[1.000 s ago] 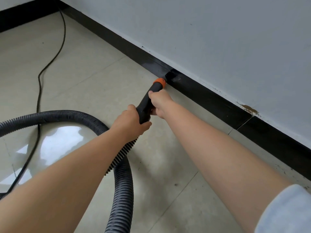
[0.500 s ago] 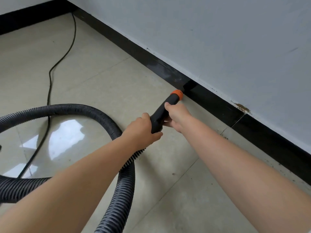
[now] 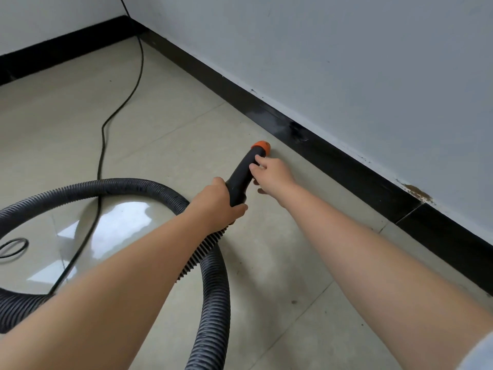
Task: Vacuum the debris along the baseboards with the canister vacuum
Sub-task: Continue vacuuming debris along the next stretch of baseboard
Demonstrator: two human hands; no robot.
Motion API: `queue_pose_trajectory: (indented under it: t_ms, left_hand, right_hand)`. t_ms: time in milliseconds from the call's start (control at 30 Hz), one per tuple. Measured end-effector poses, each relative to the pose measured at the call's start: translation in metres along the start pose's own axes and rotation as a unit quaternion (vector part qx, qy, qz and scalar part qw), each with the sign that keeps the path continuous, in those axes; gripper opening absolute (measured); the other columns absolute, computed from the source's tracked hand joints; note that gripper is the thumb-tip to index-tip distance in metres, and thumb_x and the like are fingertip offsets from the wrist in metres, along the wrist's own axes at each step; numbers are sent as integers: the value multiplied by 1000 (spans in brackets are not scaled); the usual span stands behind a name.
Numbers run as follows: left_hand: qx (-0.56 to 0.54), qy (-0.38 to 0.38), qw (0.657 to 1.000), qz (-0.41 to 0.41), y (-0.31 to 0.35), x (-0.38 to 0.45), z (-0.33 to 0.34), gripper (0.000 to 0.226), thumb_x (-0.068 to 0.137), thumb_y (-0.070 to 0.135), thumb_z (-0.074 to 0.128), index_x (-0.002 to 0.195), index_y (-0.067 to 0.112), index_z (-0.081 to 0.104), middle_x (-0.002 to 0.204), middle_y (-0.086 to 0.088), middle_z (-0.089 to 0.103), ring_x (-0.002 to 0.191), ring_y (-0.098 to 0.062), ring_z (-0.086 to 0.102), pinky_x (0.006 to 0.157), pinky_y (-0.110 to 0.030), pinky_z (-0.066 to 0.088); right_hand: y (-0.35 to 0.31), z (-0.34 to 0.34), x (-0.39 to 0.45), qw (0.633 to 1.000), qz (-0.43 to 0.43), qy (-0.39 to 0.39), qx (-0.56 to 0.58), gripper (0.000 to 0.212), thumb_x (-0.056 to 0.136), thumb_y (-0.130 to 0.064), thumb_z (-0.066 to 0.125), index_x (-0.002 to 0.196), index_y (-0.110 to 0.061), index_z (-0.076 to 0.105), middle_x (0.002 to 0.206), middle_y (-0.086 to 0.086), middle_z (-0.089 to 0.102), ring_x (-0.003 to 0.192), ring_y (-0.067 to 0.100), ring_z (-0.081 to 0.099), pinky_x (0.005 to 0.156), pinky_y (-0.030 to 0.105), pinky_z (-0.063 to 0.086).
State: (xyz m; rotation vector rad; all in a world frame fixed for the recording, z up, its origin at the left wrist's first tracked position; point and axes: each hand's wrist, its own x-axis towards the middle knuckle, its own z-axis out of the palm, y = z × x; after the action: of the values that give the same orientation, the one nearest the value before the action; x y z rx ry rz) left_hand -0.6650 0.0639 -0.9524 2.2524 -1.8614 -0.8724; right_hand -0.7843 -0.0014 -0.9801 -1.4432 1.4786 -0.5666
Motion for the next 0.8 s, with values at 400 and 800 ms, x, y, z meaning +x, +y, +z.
queue_pose_trajectory:
  t_ms: [400, 800]
  left_hand:
    - [34, -60, 997, -22, -42, -1, -44, 44, 80, 31, 67, 105, 7, 39, 95, -4, 48, 84, -22, 51, 67, -28, 41]
    - [-93, -53, 993, -45, -96, 71, -77, 44, 70, 21, 72, 95, 14, 37, 99, -3, 42, 81, -19, 49, 58, -24, 39]
  right_hand:
    - [-75, 54, 14, 945, 232, -16, 229, 45, 94, -4, 47, 135, -8, 28, 127, 18, 50, 92, 32, 54, 66, 47, 50]
    - [-128, 110, 84, 965, 247, 69, 61, 43, 98, -20, 42, 138, -13, 28, 124, 14, 52, 110, 34, 55, 92, 47, 50]
